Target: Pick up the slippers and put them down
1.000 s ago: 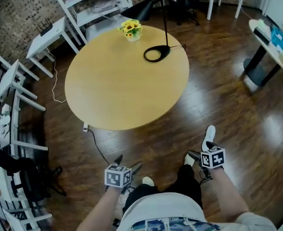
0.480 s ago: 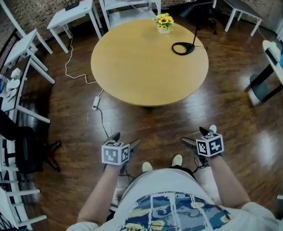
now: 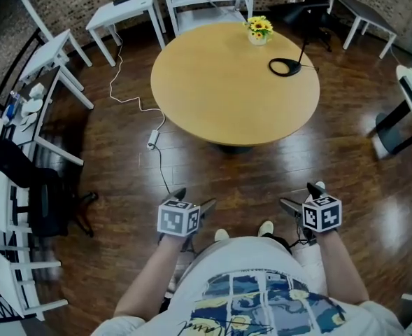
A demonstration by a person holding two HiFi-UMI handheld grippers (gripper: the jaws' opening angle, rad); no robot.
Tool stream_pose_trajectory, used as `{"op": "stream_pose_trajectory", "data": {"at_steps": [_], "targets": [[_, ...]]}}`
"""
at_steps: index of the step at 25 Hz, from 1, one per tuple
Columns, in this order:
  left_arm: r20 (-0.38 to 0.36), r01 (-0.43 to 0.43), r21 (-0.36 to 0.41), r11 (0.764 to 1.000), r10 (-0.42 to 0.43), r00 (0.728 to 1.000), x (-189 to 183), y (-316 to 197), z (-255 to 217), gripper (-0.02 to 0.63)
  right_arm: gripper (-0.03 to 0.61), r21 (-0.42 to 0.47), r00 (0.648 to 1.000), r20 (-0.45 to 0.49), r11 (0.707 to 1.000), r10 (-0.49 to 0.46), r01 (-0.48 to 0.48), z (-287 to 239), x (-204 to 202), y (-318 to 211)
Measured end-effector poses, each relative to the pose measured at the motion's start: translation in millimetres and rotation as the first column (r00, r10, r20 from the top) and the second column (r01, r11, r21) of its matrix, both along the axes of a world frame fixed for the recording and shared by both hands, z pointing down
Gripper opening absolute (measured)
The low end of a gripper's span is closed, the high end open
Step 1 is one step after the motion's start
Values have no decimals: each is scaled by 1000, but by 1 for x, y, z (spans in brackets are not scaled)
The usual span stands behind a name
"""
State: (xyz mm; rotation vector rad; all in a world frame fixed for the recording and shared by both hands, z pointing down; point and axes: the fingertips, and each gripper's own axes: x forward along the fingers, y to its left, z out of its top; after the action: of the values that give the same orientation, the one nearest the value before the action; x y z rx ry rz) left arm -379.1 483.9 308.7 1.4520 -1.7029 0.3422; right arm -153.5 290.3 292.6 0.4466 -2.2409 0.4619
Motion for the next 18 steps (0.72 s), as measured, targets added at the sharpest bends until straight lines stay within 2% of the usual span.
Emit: {"op": "stream_pose_trajectory", "data": {"at_steps": [9,18], "targets": [[-6,-34,3,999,34,999,3,6,6,440,506,3,1000,-6,1000,17,-17,1,7,14],[-5,-29,-7,1000,29,1000,-7,29,10,440,506,6,1000,-17,1000,6,-6,4,-1,30]]}}
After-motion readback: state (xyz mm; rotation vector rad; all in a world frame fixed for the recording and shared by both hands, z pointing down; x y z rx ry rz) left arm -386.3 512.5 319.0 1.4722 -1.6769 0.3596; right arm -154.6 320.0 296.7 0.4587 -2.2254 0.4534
